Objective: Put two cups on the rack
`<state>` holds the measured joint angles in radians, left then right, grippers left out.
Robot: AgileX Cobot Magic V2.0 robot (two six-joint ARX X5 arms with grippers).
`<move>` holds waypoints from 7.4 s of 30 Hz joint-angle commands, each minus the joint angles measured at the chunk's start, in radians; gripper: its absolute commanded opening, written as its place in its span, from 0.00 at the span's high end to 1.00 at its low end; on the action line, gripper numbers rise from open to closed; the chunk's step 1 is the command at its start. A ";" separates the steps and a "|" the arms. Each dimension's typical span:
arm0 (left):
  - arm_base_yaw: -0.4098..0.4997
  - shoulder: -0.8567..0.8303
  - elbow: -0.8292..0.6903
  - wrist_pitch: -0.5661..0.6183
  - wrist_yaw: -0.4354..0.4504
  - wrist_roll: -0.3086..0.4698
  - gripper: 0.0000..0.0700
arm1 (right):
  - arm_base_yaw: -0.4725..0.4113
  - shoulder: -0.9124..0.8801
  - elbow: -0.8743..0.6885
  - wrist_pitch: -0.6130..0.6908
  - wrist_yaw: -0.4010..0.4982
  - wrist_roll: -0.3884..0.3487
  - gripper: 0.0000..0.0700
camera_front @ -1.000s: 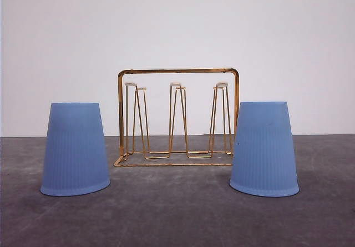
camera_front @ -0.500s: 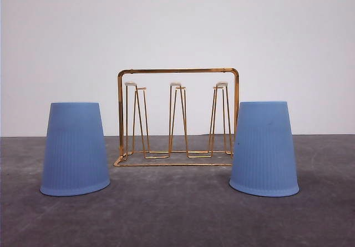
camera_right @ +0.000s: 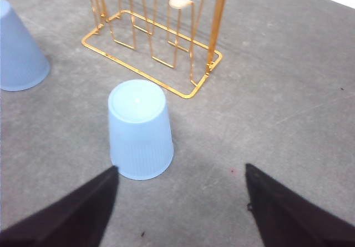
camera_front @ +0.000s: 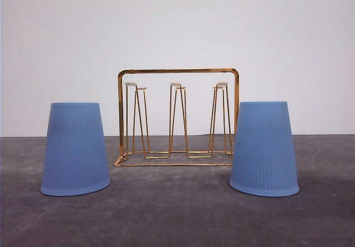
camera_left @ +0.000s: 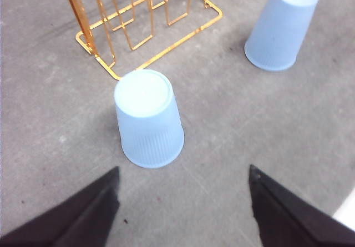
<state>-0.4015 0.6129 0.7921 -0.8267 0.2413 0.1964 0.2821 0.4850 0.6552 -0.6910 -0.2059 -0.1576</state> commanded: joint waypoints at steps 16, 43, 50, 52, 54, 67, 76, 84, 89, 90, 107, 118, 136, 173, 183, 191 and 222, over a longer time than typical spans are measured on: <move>-0.029 0.478 0.016 0.359 -0.053 -0.242 0.19 | 0.005 0.003 0.014 0.100 0.004 -0.007 0.30; -0.057 0.768 0.023 0.495 -0.103 -0.239 0.51 | 0.005 0.004 0.014 0.130 0.005 -0.007 0.30; -0.057 0.735 0.165 0.281 -0.103 -0.239 0.51 | 0.005 0.004 0.014 0.130 0.004 0.000 0.30; -0.057 0.735 0.232 0.199 -0.104 -0.246 0.51 | 0.005 0.004 0.014 0.130 0.005 0.001 0.30; -0.057 0.735 0.302 0.133 -0.108 -0.267 0.51 | 0.005 0.004 0.014 0.130 0.005 0.001 0.30; -0.057 0.792 0.609 0.125 -0.201 -0.293 0.50 | 0.004 0.004 0.014 0.130 0.004 0.000 0.30; -0.057 0.922 0.626 0.252 -0.201 -0.296 0.50 | 0.004 0.004 0.014 0.130 0.004 0.000 0.30; -0.057 1.076 0.626 0.286 -0.200 -0.296 0.50 | 0.004 0.004 0.014 0.130 0.004 0.000 0.30; -0.061 1.149 0.626 0.302 -0.200 -0.296 0.49 | 0.004 0.004 0.014 0.130 0.004 0.000 0.30; -0.061 1.159 0.626 0.304 -0.199 -0.296 0.47 | 0.004 0.004 0.014 0.130 0.004 0.000 0.30; -0.064 1.163 0.887 -0.246 -0.178 -0.262 0.22 | 0.004 0.004 0.014 0.130 0.004 0.002 0.30; -0.064 0.888 0.649 -0.182 -0.083 -0.262 0.45 | 0.005 0.048 0.014 0.129 -0.038 0.068 0.30; -0.055 0.322 -0.010 0.103 -0.156 -0.445 0.45 | 0.062 0.515 0.014 0.328 -0.142 0.114 0.18; -0.055 0.300 -0.010 0.117 -0.174 -0.454 0.45 | 0.145 0.856 0.621 0.084 -0.029 0.226 0.48; -0.055 0.300 -0.010 0.118 -0.175 -0.475 0.45 | 0.137 1.046 0.686 0.254 0.010 0.218 0.48; -0.055 0.300 -0.010 0.118 -0.174 -0.478 0.45 | 0.138 1.228 0.686 0.291 0.024 0.218 0.48; -0.055 0.300 -0.010 0.086 -0.174 -0.474 0.44 | 0.134 1.077 0.882 -0.383 0.024 0.173 0.12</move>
<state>-0.4526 0.9066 0.7692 -0.7429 0.0699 -0.2783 0.4113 1.5755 1.5418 -1.0810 -0.1829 0.0319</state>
